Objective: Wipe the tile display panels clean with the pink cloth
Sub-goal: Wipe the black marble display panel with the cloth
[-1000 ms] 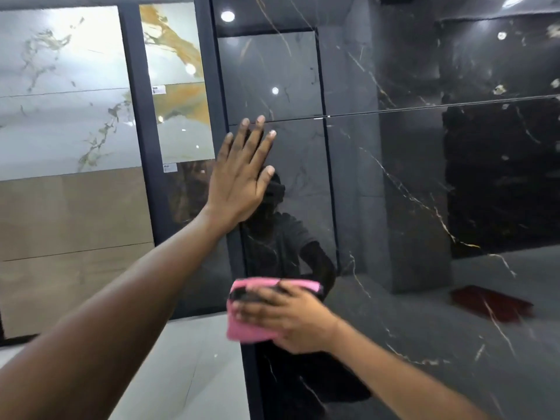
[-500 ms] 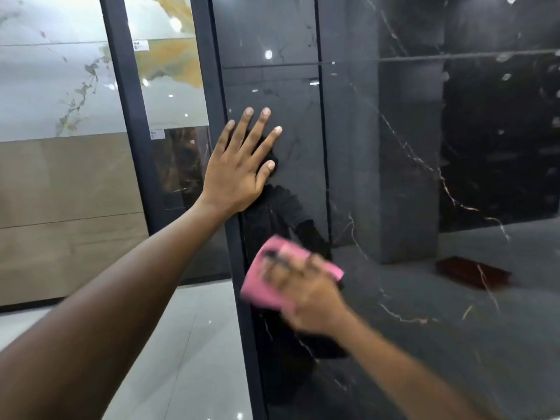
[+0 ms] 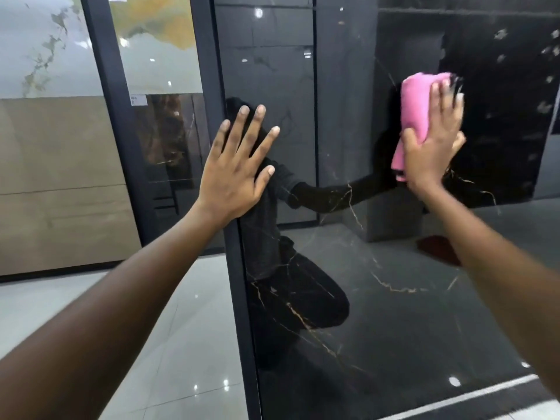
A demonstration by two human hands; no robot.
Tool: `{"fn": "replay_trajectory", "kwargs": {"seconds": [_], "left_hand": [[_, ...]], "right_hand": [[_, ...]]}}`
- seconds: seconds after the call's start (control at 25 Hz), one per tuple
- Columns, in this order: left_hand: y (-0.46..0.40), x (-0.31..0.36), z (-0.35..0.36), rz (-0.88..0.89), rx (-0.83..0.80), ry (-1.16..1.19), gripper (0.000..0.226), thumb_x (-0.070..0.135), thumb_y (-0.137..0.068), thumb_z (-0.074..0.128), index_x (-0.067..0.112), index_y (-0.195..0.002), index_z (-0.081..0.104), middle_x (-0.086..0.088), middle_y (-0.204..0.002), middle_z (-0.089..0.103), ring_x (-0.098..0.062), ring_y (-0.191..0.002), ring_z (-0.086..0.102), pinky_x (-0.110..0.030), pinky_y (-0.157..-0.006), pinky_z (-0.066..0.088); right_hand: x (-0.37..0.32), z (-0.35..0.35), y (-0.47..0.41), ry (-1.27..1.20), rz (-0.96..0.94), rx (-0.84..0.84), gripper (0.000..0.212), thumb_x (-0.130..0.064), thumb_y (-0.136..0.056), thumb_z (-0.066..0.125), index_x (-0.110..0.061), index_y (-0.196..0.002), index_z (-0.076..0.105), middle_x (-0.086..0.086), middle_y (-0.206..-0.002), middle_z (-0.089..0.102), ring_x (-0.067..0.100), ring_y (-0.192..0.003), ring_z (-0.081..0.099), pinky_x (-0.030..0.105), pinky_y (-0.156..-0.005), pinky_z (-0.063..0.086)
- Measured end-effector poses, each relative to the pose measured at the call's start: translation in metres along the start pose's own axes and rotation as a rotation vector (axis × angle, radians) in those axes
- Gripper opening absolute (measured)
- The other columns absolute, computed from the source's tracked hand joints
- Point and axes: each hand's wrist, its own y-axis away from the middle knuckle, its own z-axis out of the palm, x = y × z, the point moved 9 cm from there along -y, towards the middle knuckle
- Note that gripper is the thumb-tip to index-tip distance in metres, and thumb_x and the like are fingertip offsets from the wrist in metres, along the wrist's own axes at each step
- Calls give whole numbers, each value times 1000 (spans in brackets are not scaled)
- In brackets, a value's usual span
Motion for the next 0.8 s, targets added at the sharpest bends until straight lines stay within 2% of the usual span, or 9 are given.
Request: {"fn": "replay_trajectory", "kwargs": {"seconds": [0.08, 0.2, 0.24, 0.28, 0.36, 0.48, 0.6, 0.72, 0.8], "left_hand": [[2, 1, -1, 2, -3, 7, 60, 41, -101, 31, 20, -155, 18, -14, -161, 13, -33, -149, 9, -46, -121, 7], [0, -1, -3, 10, -19, 16, 59, 40, -101, 33, 19, -155, 21, -15, -161, 15, -34, -149, 11, -46, -120, 9], [-1, 0, -4, 10, -26, 15, 59, 40, -101, 32, 19, -155, 20, -15, -161, 14, -34, -149, 11, -46, -121, 8], [-1, 1, -4, 1, -28, 17, 58, 40, -102, 32, 19, -155, 19, -15, -161, 13, -34, -149, 10, -47, -121, 8], [10, 9, -6, -28, -18, 57, 58, 38, -102, 33, 17, -154, 20, -17, -161, 14, -33, -149, 11, -47, -120, 9], [53, 43, 3, 21, -34, 140, 60, 39, -101, 35, 14, -153, 23, -19, -159, 16, -32, -148, 13, -46, -120, 12], [76, 54, 20, 54, -71, 32, 62, 41, -101, 31, 14, -155, 15, -18, -160, 15, -32, -148, 10, -46, -120, 11], [72, 52, 20, 39, -57, -9, 61, 42, -102, 29, 13, -155, 16, -19, -160, 15, -34, -148, 13, -47, -120, 9], [74, 55, 19, 47, -36, -2, 60, 41, -103, 29, 12, -155, 18, -20, -159, 17, -35, -147, 15, -47, -120, 10]], "right_hand": [[-24, 24, 88, 5, -173, -42, 81, -16, -75, 57, -18, -152, 31, 4, -160, 22, 24, -148, 15, 54, -111, 24], [-93, 72, 323, 113, -1054, -548, 82, -27, -76, 62, -24, -150, 27, -5, -156, 28, 21, -145, 21, 51, -102, 45], [-93, 79, 382, 190, -1302, -699, 85, -33, -77, 63, -28, -151, 21, -10, -157, 27, 18, -147, 14, 47, -105, 45], [-87, 82, 406, 229, -1421, -776, 89, -35, -78, 64, -30, -153, 16, -13, -158, 24, 16, -150, 6, 45, -110, 40], [-81, 72, 358, 120, -1289, -680, 85, -29, -79, 63, -28, -152, 20, -9, -157, 28, 16, -150, 8, 47, -116, 31], [-28, 39, 188, 88, -708, -400, 77, -20, -76, 56, -18, -149, 31, 6, -154, 34, 26, -147, 20, 51, -116, 22], [41, 0, 59, 82, -316, -157, 80, -17, -77, 57, -8, -151, 30, 15, -158, 26, 37, -147, 14, 53, -118, 14], [44, 9, 115, 7, -218, -58, 76, -18, -84, 58, -3, -151, 26, 16, -160, 17, 36, -148, 13, 54, -118, 16], [8, 39, 234, 63, -444, -185, 77, -27, -86, 53, -2, -151, 21, 14, -161, 11, 36, -145, 23, 50, -117, 21]]}}
